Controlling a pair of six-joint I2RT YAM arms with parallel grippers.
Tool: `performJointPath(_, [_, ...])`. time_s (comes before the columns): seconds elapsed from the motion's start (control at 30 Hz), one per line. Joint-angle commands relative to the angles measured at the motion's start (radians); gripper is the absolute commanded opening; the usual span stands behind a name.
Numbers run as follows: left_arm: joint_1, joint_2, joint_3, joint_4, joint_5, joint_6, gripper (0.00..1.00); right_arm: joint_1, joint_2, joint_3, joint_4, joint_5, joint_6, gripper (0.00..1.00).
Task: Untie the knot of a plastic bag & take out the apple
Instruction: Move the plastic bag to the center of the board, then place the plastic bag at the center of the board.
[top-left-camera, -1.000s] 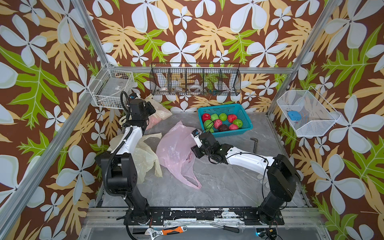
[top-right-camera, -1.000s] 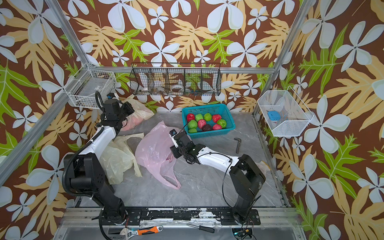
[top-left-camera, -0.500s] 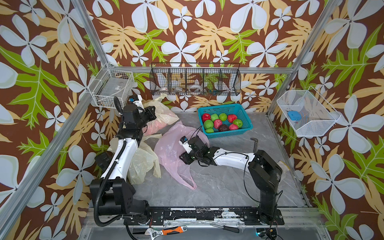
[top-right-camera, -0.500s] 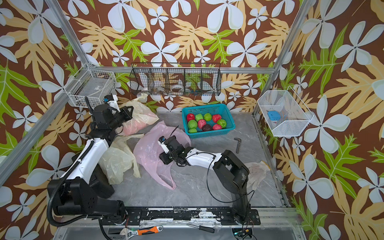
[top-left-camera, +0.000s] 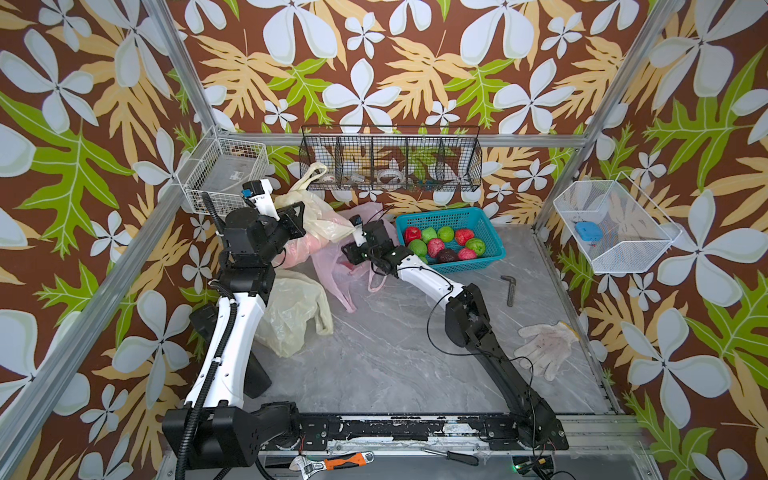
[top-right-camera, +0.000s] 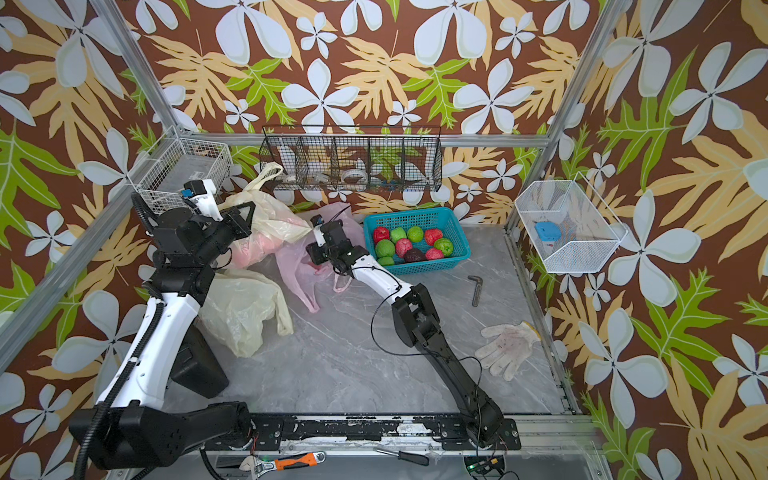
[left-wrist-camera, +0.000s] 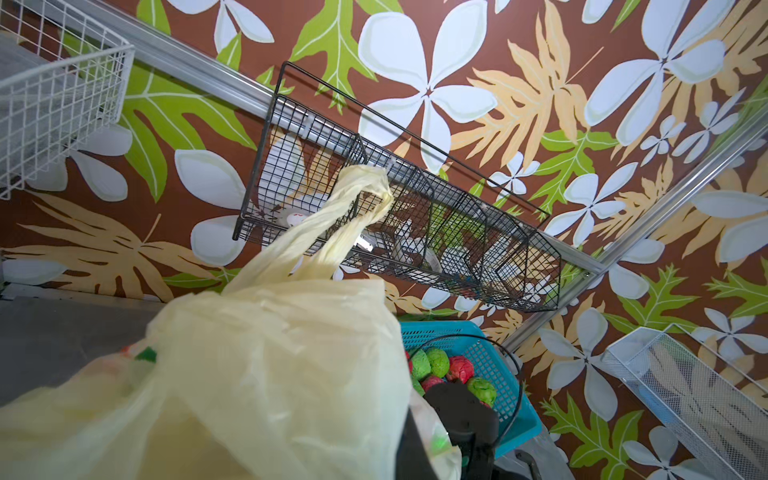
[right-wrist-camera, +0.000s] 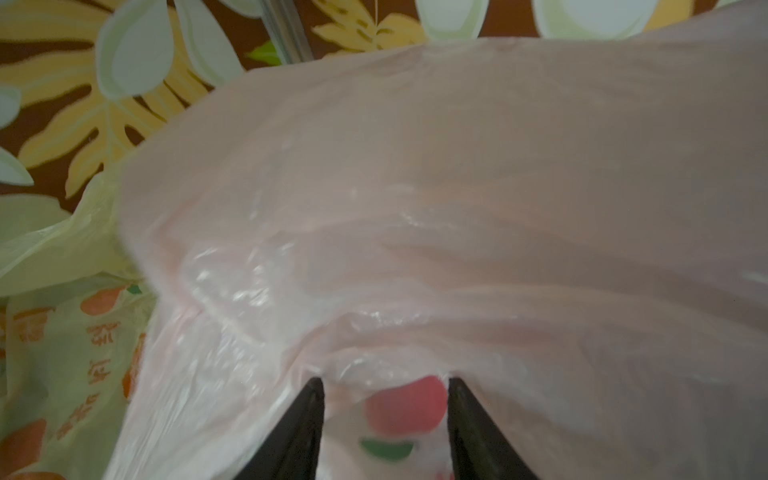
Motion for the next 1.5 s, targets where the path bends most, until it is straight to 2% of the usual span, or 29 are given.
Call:
performJointPath(0.0, [0.001,-0.005,0.005,0.007,0.069,-0.013,0.0,0.007,-0.112,-0.14,-0.005,-0.035,0.001,0.52])
performJointPath(0.13, [-0.001,-0.014,-0.023,0.074,0.15,-0.065,0.0,0.007,-0.383,-0.521,0.139,0.009,-0.009,0.54])
performJointPath(0.27, [-0.016,-0.02,-0.034,0.142,0.238,-0.11,0.0,0.005,-0.614,-0.747,0.163,0.033,-0.015,0.58])
performJointPath(0.37, [-0.065,-0.024,-0.017,0.123,0.254,-0.076,0.0,0.005,-0.756,-0.885,0.165,0.077,-0.029,0.59])
performJointPath(0.5, [-0.129,-0.025,-0.004,0.114,0.284,-0.052,0.0,0.005,-0.902,-1.039,0.118,0.196,-0.052,0.59])
performJointPath(0.67, [-0.199,-0.031,-0.004,0.099,0.313,-0.026,0.0,0.003,-1.107,-1.267,0.097,0.445,-0.048,0.59])
performJointPath(0.8, [-0.295,-0.027,-0.003,0.047,0.305,0.027,0.0,-0.032,-1.301,-1.426,0.067,0.598,-0.01,0.59])
performJointPath(1.0, [-0.495,-0.013,-0.046,-0.041,0.203,0.153,0.0,-0.147,-1.56,-1.579,0.043,0.579,0.048,0.6])
performJointPath(1.07, [-0.556,-0.011,-0.055,-0.129,0.139,0.246,0.07,-0.159,-1.609,-1.603,0.05,0.582,0.028,0.6])
performJointPath(1.13, [-0.564,-0.011,-0.065,-0.215,0.094,0.305,0.22,-0.173,-1.627,-1.604,0.041,0.574,0.011,0.6])
performJointPath(1.2, [-0.564,-0.025,-0.069,-0.293,0.015,0.352,0.42,-0.181,-1.618,-1.591,0.026,0.561,-0.003,0.61])
performJointPath(1.27, [-0.564,-0.042,-0.061,-0.348,-0.054,0.377,0.55,-0.182,-1.596,-1.575,0.019,0.532,-0.01,0.62])
performJointPath(1.33, [-0.564,-0.061,-0.049,-0.387,-0.172,0.376,0.65,-0.182,-1.567,-1.561,0.016,0.481,-0.007,0.63])
performJointPath(1.4, [-0.561,-0.081,-0.036,-0.407,-0.351,0.345,0.72,-0.182,-1.533,-1.555,0.024,0.418,0.003,0.64])
performJointPath(1.47, [-0.547,-0.08,-0.007,-0.44,-0.483,0.322,0.78,-0.182,-1.51,-1.559,0.031,0.369,0.017,0.65])
